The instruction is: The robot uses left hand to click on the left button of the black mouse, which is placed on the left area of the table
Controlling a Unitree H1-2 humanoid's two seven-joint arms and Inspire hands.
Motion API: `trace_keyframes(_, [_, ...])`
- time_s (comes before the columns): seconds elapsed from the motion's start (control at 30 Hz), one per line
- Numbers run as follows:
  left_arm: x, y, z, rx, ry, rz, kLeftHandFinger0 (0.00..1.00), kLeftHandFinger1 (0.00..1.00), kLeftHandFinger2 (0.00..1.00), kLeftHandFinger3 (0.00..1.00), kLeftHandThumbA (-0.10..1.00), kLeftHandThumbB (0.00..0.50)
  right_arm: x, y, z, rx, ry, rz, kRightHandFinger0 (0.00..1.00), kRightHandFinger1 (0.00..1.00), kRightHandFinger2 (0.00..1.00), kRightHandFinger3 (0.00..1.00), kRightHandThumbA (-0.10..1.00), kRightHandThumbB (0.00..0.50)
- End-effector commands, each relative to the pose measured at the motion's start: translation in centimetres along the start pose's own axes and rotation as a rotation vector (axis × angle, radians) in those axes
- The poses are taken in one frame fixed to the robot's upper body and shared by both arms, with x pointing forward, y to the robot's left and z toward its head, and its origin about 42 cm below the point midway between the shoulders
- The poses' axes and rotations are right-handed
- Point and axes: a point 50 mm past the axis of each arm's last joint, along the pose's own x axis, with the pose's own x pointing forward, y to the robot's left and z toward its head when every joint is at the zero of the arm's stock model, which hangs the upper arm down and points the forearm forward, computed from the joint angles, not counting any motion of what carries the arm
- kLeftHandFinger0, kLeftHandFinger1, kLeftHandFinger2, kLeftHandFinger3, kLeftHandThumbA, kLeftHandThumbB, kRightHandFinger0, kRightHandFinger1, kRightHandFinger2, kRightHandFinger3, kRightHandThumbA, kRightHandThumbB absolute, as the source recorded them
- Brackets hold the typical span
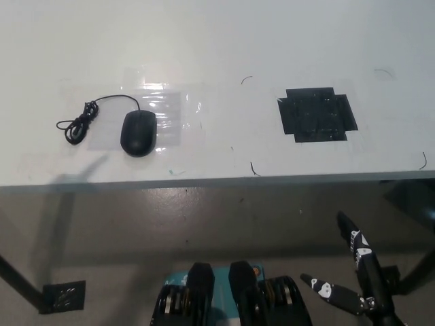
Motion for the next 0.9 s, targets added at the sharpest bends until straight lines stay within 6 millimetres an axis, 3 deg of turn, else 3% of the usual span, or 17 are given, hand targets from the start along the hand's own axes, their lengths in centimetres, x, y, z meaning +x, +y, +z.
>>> trace_keyframes(0.0, [4.7, 2.1, 2.3, -0.163, 0.202, -0.309, 0.0, 0.0, 0.05, 1.0, 1.0, 0.369, 0.8, -0.6, 1.0, 0.018, -0.088, -0.033, 1.0, 1.0, 1.0, 1.0, 0.93, 0.119])
trace_keyframes(0.1, [6.3, 2.7, 1.8, -0.247, 0.263, -0.39, 0.0, 0.0, 0.05, 1.0, 1.0, 0.414, 0.7, -0.7, 1.0, 0.018, -0.09, -0.035, 1.0, 1.0, 1.0, 1.0, 0.92, 0.104])
trace_keyframes(0.17, [7.6, 3.4, 0.9, -0.345, 0.306, -0.451, 0.0, 0.0, 0.11, 1.0, 1.0, 0.438, 0.8, -0.7, 1.0, 0.014, -0.094, -0.036, 1.0, 1.0, 1.0, 1.0, 0.9, 0.095])
trace_keyframes(0.23, [8.8, 3.9, 0.1, -0.369, 0.349, -0.483, 0.0, 0.0, 0.05, 1.0, 1.0, 0.463, 0.9, -0.6, 0.9, 0.015, -0.089, -0.033, 1.0, 1.0, 1.0, 1.0, 0.92, 0.128])
trace_keyframes(0.3, [9.7, 4.1, -0.5, -0.371, 0.377, -0.496, 0.0, 0.0, 0.0, 1.0, 1.0, 0.486, 0.9, -0.6, 1.0, 0.016, -0.087, -0.033, 1.0, 1.0, 1.0, 1.0, 0.94, 0.131])
trace_keyframes(0.47, [13.3, 4.8, -2.6, -0.326, 0.543, -0.53, 0.0, 0.0, 0.0, 1.0, 1.0, 0.491, 0.9, -0.6, 1.0, 0.012, -0.085, -0.036, 1.0, 1.0, 1.0, 1.0, 0.93, 0.118])
trace_keyframes(0.53, [13.9, 5.1, -2.9, -0.276, 0.592, -0.538, 0.0, 0.0, 0.0, 1.0, 1.0, 0.449, 0.9, -0.5, 1.0, 0.012, -0.086, -0.032, 1.0, 1.0, 1.0, 1.0, 0.93, 0.114])
trace_keyframes(0.57, [14.7, 5.4, -3.2, -0.223, 0.635, -0.548, 0.0, 0.0, 0.02, 1.0, 1.0, 0.427, 0.9, -0.5, 1.0, 0.011, -0.084, -0.03, 1.0, 1.0, 1.0, 1.0, 0.93, 0.116])
trace_keyframes(0.63, [16.2, 6.0, -3.9, -0.154, 0.723, -0.559, 0.0, 0.0, 0.19, 1.0, 1.0, 0.43, 1.0, -0.6, 1.1, 0.013, -0.081, -0.031, 1.0, 1.0, 1.0, 1.0, 0.94, 0.129])
trace_keyframes(0.7, [17.0, 6.2, -4.1, -0.11, 0.774, -0.568, 0.0, 0.0, 0.21, 1.0, 1.0, 0.452, 0.9, -0.7, 1.2, 0.016, -0.082, -0.031, 1.0, 1.0, 1.0, 1.0, 0.93, 0.124])
trace_keyframes(0.87, [19.5, 5.7, -3.6, -0.035, 0.858, -0.606, 0.0, 0.0, 0.29, 1.0, 1.0, 0.422, 1.3, -0.7, 1.3, 0.005, -0.086, -0.026, 1.0, 1.0, 1.0, 1.0, 0.94, 0.123])
